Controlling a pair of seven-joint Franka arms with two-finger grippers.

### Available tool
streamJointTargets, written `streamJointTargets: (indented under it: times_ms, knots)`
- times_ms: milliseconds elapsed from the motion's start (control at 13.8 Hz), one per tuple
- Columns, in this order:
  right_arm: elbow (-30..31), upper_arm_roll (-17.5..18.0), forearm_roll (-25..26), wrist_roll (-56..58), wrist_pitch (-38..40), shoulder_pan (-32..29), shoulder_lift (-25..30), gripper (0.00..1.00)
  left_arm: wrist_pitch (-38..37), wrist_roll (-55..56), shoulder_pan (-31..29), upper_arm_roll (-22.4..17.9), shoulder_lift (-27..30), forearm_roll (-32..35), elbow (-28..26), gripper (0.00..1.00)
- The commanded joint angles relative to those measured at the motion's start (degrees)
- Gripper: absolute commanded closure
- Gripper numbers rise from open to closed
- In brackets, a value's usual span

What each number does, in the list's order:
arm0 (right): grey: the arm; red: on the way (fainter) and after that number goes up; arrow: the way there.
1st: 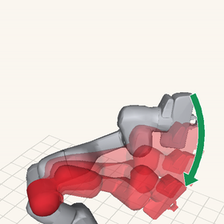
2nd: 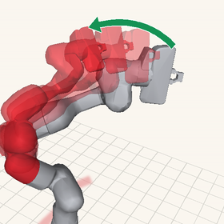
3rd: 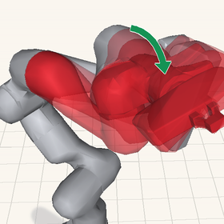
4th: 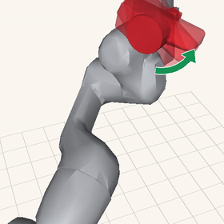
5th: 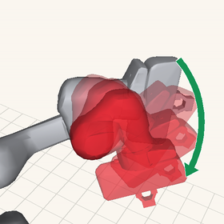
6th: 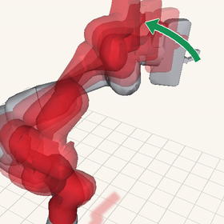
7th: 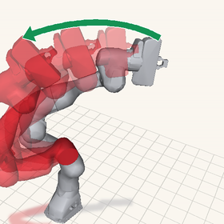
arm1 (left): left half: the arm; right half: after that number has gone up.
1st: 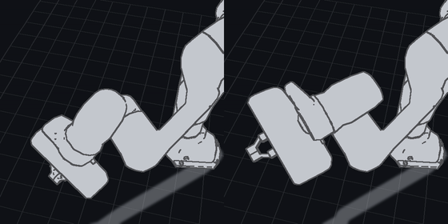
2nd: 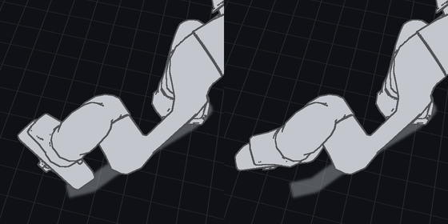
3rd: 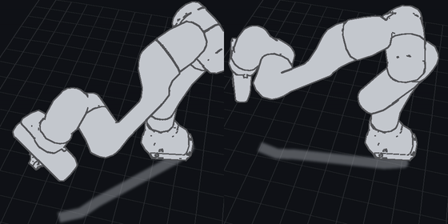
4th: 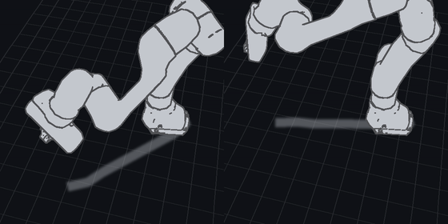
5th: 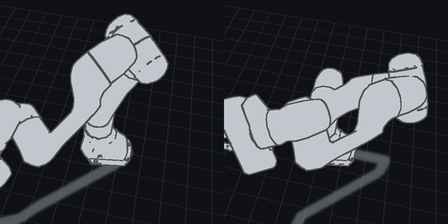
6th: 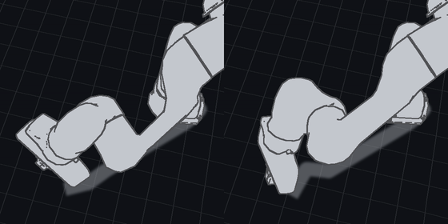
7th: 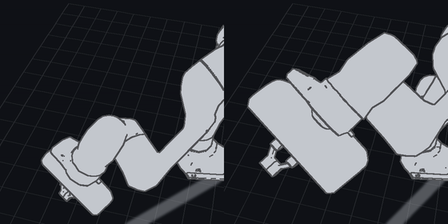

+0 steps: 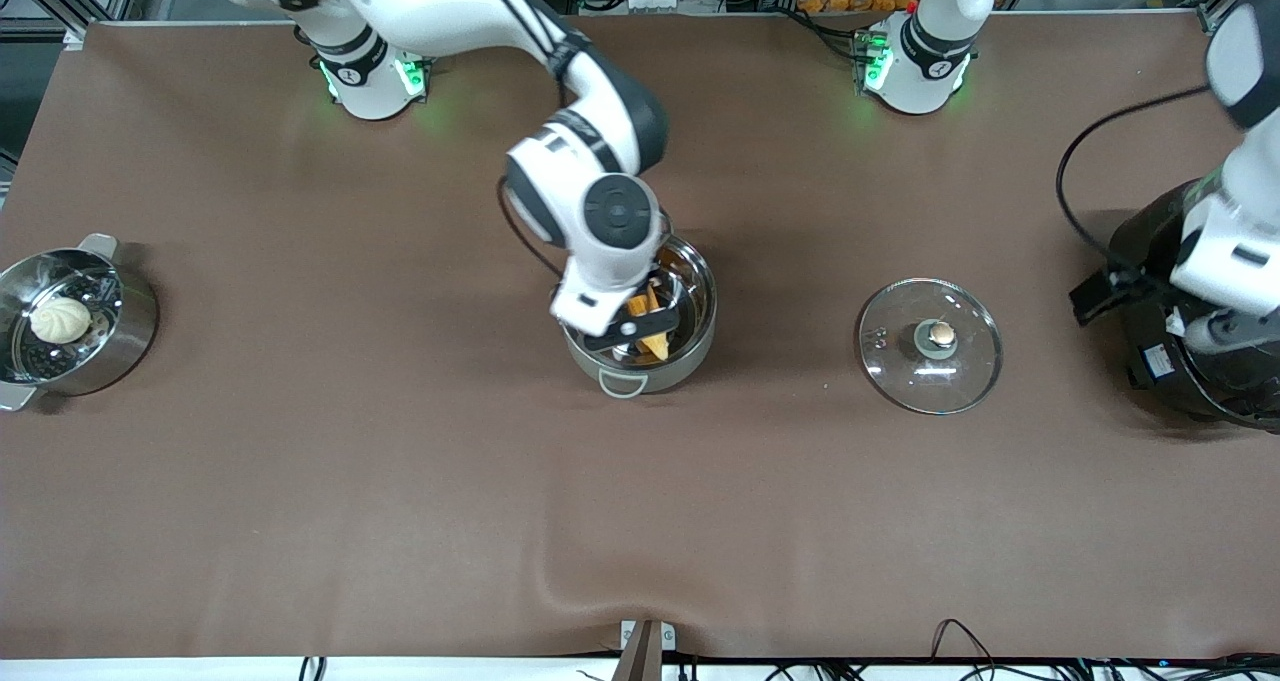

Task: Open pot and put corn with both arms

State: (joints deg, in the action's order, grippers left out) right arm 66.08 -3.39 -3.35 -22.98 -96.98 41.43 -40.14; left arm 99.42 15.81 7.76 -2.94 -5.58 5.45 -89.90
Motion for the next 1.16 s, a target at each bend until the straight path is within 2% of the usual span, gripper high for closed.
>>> streamJointTargets:
  times_ms: [0,291,436,655,873,1091]
  knots:
    - [3.78,0.76,0.0,2.84,3.98,-5.03,7.34,0.0,-3.09,-1.31,-0.38,0.66,3.2,-1.67,-0.27,0.0]
    - [15.99,0.67,0.18,12.51,3.56,-15.57,19.55,0.0,-4.67,-1.84,-0.38,0.83,4.26,-1.76,-0.36,0.0]
    - [20.82,0.76,0.18,14.53,3.38,-20.76,24.56,0.0,-4.68,-2.01,-1.6,1.1,4.26,-4.38,0.16,0.0]
    - [24.79,0.84,0.36,18.41,3.21,-27.26,30.28,0.0,-5.38,-1.23,-8.89,9.68,3.56,-7.38,2.01,0.0]
    - [28.66,2.69,0.44,26.02,3.56,-36.92,37.48,0.0,-8.79,-1.14,-7.68,9.8,4.09,-7.12,1.84,0.0]
    - [29.99,3.83,0.44,31.24,5.66,-42.74,43.03,0.0,-10.56,-1.31,-7.06,9.8,4.53,-7.03,1.75,0.0]
